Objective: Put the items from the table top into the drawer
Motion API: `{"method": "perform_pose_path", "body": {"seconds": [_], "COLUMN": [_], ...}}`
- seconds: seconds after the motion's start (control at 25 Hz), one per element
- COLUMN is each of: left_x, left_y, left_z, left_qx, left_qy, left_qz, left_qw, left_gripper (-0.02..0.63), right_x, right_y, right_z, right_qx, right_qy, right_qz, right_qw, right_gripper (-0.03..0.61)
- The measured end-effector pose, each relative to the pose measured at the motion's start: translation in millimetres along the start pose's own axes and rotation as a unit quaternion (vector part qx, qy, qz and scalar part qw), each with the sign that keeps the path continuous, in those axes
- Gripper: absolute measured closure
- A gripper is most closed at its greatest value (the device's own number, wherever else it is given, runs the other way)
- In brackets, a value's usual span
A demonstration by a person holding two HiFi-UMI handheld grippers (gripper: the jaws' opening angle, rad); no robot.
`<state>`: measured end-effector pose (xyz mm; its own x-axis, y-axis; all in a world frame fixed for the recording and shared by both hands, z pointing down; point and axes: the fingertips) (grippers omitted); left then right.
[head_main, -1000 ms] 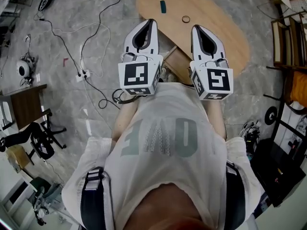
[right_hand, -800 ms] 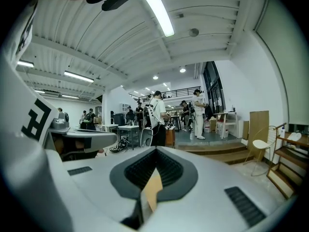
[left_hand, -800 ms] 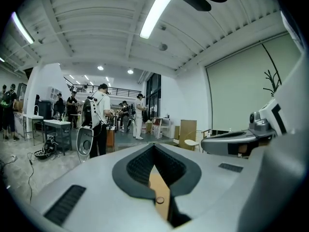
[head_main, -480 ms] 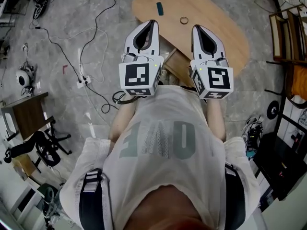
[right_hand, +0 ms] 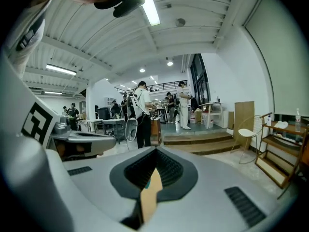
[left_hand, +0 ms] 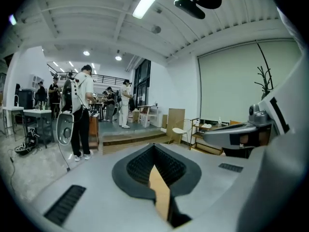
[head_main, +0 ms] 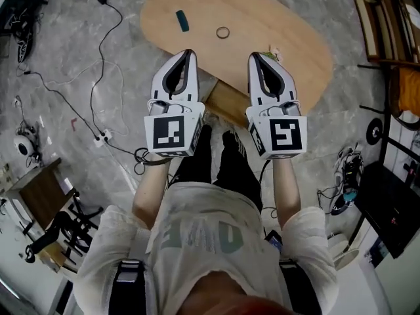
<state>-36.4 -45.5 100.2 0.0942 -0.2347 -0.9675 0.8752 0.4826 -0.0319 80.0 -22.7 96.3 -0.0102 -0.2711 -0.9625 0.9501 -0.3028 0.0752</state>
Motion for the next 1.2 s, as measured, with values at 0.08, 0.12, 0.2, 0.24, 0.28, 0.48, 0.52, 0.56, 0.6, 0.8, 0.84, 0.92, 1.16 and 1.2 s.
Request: {"method": "perform_pose_path", "body": {"seconds": [0.08,0.12,0.2,0.24,0.28,0.48,0.52,0.56,0.6,0.8,0.84,0.92,1.16,1.2], "left_x": [-35.8,-54.1,-88.4,-103.8,-118.4,-175.3,-184.0,-191.9,-199.0,-217.9,-218.9,-219.1,-216.6,-217.2], "left_y": [3.9,7.4,18.2,24.4,30.2,54.8,58.0,60.5,62.3,64.4,63.5,61.6,73.4,74.5], "left_z": [25.1,36.4,60.8,71.4,79.2,93.4,94.0,94.6,95.4,103.2,105.2,109.0,111.2,110.4], "left_qx": [-0.001,-0.003,-0.014,-0.022,-0.029,-0.052,-0.055,-0.057,-0.059,-0.057,-0.056,-0.055,-0.073,-0.075], "left_qy": [-0.003,-0.008,-0.012,-0.012,-0.016,-0.041,-0.045,-0.05,-0.054,-0.063,-0.063,-0.06,-0.057,-0.059], "left_qz": [-0.013,-0.01,0.012,0.016,0.013,-0.004,-0.007,-0.011,-0.017,-0.029,-0.028,-0.028,-0.021,-0.022], "left_qw": [0.9999,0.9999,0.9998,0.9996,0.9994,0.9978,0.9974,0.997,0.9967,0.996,0.9961,0.9963,0.9955,0.9952], "left_gripper": [0.607,0.607,0.607,0.607,0.607,0.607,0.607,0.607,0.607,0.607,0.607,0.607,0.607,0.607], "right_x": [-28.1,-42.8,-75.3,-93.2,-111.8,-195.0,-206.6,-216.8,-225.4,-246.6,-247.7,-249.1,-265.7,-273.4], "right_y": [13.3,18.5,29.6,34.9,39.4,54.9,56.5,58.0,59.6,67.1,68.2,69.9,81.5,83.1], "right_z": [13.8,19.0,30.0,35.1,38.7,40.7,39.8,39.1,38.8,39.9,41.1,44.1,59.3,64.7], "right_qx": [0.005,0.008,0.008,0.004,0.0,-0.027,-0.031,-0.035,-0.038,-0.045,-0.045,-0.043,-0.025,-0.01], "right_qy": [-0.001,-0.001,-0.007,-0.014,-0.023,-0.067,-0.074,-0.081,-0.088,-0.104,-0.104,-0.105,-0.15,-0.171], "right_qz": [0.015,0.029,0.042,0.039,0.034,0.038,0.039,0.04,0.041,0.037,0.036,0.032,-0.009,-0.026], "right_qw": [1.0,1.0,0.999,0.999,0.999,0.997,0.996,0.995,0.995,0.993,0.993,0.993,0.988,0.985], "right_gripper": [0.575,0.575,0.575,0.575,0.575,0.575,0.575,0.575,0.575,0.575,0.575,0.575,0.575,0.56]}}
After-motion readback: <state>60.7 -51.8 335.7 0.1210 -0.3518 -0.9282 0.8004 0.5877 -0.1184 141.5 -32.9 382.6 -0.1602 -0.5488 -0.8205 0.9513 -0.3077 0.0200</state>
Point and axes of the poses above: the fingertips, and each gripper's own axes: z forward along the fingers, y to its right, x out of its top
